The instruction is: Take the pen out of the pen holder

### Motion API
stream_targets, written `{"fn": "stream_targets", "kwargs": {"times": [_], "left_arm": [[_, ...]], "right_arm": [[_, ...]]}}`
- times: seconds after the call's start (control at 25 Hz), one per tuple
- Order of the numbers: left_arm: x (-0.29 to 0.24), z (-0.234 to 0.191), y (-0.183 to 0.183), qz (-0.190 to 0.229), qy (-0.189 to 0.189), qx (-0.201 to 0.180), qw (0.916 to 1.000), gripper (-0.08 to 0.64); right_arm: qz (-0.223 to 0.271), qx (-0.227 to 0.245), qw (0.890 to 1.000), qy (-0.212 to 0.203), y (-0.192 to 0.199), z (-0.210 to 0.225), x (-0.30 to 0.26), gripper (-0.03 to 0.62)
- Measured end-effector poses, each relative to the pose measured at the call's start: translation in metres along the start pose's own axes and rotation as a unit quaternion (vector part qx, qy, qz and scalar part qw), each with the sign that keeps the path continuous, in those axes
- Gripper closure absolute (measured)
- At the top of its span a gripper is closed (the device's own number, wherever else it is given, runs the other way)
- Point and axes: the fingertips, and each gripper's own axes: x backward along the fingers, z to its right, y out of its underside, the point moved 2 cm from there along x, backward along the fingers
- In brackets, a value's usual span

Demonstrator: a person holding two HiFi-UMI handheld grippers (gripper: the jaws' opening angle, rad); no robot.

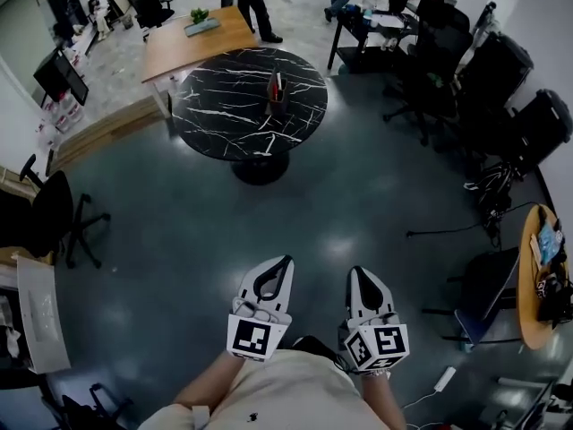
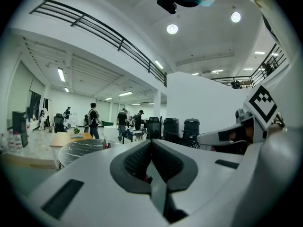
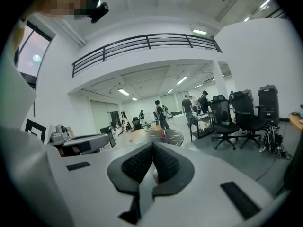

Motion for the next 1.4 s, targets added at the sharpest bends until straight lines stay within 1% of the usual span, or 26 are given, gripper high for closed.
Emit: {"fn": "stream_targets", "kwargs": {"times": [0.12, 0.32, 0.44, 0.56, 0.72, 0.84, 1.0, 1.24, 1.4], "left_arm": [[-0.019, -0.031, -0.006, 0.004, 0.000, 0.004, 1.0000, 0.548], [-0.047, -0.072, -0.012, 0.010, 0.004, 0.002, 0.9999, 0.548], [-0.063, -0.087, -0.016, 0.014, 0.005, 0.005, 0.9999, 0.548], [-0.082, -0.097, -0.013, 0.008, 0.004, 0.008, 0.9999, 0.548], [-0.114, -0.111, -0.007, 0.008, -0.006, 0.009, 0.9999, 0.548], [-0.143, -0.116, -0.004, 0.002, -0.019, 0.005, 0.9998, 0.548], [-0.195, -0.118, -0.004, -0.008, -0.042, -0.003, 0.9991, 0.548], [-0.289, -0.111, -0.002, -0.017, -0.078, -0.002, 0.9968, 0.548], [-0.341, -0.099, -0.013, -0.007, -0.099, -0.005, 0.9950, 0.548]], "right_arm": [[0.004, -0.001, 1.000, -0.001, -0.010, -0.011, -0.036, 0.574], [0.007, 0.003, 1.000, 0.000, -0.024, -0.020, -0.079, 0.575], [0.006, 0.003, 1.000, 0.004, -0.033, -0.015, -0.099, 0.574], [0.002, 0.001, 1.000, 0.009, -0.038, -0.005, -0.118, 0.574], [-0.010, 0.003, 1.000, 0.001, -0.038, 0.012, -0.149, 0.575], [-0.018, -0.002, 1.000, -0.013, -0.043, 0.032, -0.175, 0.574], [-0.026, -0.004, 0.999, -0.039, -0.060, 0.072, -0.219, 0.574], [-0.038, 0.028, 0.995, -0.088, -0.089, 0.139, -0.283, 0.574], [-0.035, 0.033, 0.993, -0.107, -0.117, 0.182, -0.305, 0.575]]}}
